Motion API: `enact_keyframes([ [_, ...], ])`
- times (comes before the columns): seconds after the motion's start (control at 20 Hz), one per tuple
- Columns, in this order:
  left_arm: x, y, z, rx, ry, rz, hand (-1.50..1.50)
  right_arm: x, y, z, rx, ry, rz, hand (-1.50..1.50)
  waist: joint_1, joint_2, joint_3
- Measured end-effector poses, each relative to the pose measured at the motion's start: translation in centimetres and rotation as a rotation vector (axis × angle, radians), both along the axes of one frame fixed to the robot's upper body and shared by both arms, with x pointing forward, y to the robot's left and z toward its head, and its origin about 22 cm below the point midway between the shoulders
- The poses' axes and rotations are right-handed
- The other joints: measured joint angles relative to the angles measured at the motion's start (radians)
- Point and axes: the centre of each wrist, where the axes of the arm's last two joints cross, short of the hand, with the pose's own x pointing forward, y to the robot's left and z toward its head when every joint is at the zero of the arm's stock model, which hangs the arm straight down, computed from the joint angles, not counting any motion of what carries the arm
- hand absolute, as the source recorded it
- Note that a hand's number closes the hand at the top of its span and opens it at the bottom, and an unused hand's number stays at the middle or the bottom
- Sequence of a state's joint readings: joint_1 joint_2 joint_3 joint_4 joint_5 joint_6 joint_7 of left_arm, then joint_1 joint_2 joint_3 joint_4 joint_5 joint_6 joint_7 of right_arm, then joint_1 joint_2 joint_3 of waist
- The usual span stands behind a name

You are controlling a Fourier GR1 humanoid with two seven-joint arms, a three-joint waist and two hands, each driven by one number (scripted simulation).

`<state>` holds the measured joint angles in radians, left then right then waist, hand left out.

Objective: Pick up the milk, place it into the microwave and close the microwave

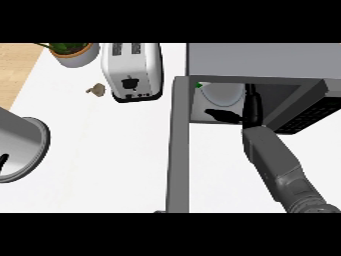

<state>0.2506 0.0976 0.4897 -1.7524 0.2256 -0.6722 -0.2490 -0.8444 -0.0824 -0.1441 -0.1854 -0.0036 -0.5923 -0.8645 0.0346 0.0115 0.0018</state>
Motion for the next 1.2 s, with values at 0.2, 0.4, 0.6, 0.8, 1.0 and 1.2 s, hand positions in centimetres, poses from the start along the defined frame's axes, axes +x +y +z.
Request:
enact_keyframes([
  [0.2, -0.5, -0.6, 0.1, -0.009, 0.016, -0.07, -1.5, -1.4, 0.8, -1.6, 0.093, 0.002, 0.053, -1.5, -0.013, -0.006, 0.0],
  [0.4, -0.6, -1.1, 0.3, -0.035, 0.024, -0.144, -1.5, -2.9, 1.3, -3.1, 0.185, 0.014, 0.133, -1.5, -0.026, -0.012, -0.001],
  [0.6, -0.2, -1.8, 0.2, -0.045, 0.032, -0.21, -1.5, -4.5, 1.3, -4.3, 0.271, 0.01, 0.208, -1.5, -0.036, -0.017, -0.002],
  [0.8, 0.3, -2.9, 0.2, -0.048, 0.032, -0.27, -1.5, -7.3, 1.0, -6.0, 0.328, 0.01, 0.245, -1.5, -0.039, -0.02, -0.002],
  [1.0, 0.9, -4.3, 0.6, -0.013, 0.037, -0.338, 1.5, -9.8, 0.6, -6.6, 0.345, -0.008, 0.264, -1.5, -0.053, -0.022, -0.003],
  [1.2, 1.9, -6.5, 0.9, 0.019, 0.04, -0.384, 1.5, -12.7, 0.1, -6.4, 0.4, -0.036, 0.268, -1.5, -0.062, -0.022, -0.003],
])
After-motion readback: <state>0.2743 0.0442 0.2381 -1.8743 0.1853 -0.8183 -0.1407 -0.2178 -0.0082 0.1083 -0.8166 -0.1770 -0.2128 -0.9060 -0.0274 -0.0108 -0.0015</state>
